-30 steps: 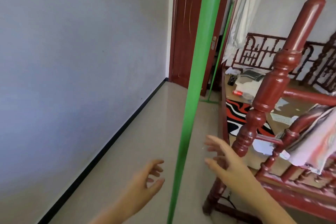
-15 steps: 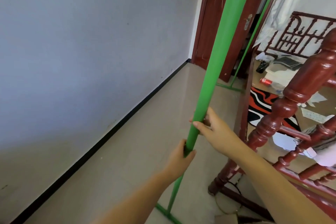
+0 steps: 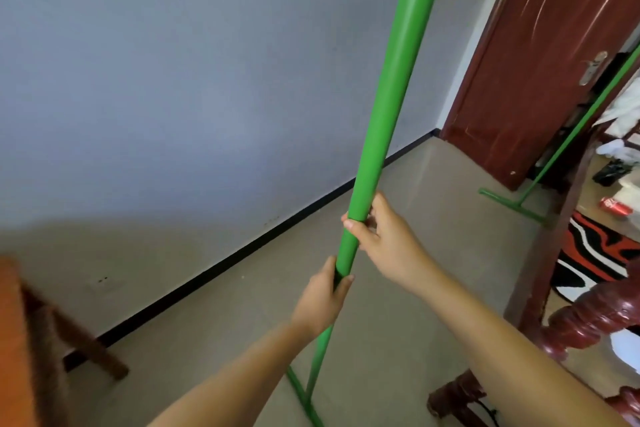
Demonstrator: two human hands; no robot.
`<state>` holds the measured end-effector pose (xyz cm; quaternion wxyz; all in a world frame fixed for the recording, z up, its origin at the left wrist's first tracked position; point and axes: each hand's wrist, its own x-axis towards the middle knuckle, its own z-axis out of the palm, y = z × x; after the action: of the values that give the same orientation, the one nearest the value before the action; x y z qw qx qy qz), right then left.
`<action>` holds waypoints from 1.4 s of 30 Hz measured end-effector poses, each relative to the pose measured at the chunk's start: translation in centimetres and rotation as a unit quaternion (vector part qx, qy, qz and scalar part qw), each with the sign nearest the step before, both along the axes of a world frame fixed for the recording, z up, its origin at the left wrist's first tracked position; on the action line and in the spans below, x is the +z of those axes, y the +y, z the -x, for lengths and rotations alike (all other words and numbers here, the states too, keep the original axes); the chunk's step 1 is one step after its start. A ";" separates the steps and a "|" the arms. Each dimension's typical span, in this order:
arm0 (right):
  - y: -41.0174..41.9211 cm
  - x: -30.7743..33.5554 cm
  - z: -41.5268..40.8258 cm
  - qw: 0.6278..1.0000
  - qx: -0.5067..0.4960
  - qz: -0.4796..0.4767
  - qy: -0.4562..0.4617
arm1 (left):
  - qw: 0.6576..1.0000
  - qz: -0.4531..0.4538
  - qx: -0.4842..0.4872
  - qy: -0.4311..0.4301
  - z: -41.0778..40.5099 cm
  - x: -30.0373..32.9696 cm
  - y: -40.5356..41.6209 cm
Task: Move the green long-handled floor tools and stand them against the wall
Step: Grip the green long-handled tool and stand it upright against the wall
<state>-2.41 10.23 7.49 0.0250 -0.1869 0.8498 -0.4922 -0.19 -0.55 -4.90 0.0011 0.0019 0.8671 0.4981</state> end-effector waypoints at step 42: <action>-44.6 0.6 10.8 0.975 0.206 -0.043 0.074 | 0.965 -0.011 0.253 -0.068 6.6 2.3 -41.9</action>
<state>-13.18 -34.37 8.11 0.0709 -0.3926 0.8130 -0.4241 -6.76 -42.46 -2.61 -0.0658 -0.2514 0.8315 0.4909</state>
